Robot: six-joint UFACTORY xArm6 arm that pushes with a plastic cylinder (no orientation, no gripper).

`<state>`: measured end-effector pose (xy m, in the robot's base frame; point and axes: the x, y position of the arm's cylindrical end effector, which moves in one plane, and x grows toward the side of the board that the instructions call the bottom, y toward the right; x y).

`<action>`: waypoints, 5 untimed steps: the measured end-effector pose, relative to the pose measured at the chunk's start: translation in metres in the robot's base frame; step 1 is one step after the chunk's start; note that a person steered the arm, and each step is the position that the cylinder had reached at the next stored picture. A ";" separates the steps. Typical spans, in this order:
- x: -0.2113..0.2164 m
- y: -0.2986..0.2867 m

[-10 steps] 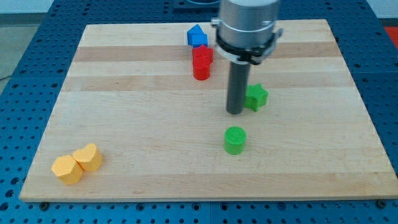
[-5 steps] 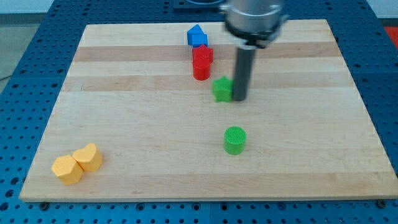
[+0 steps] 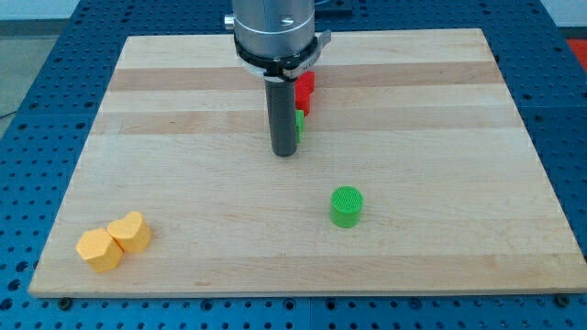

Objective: Push the green star into the red circle

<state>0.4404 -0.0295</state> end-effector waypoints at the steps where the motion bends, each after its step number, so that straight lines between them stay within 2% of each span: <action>1: 0.016 -0.032; 2: 0.010 -0.052; 4: -0.022 -0.011; 5: -0.025 0.010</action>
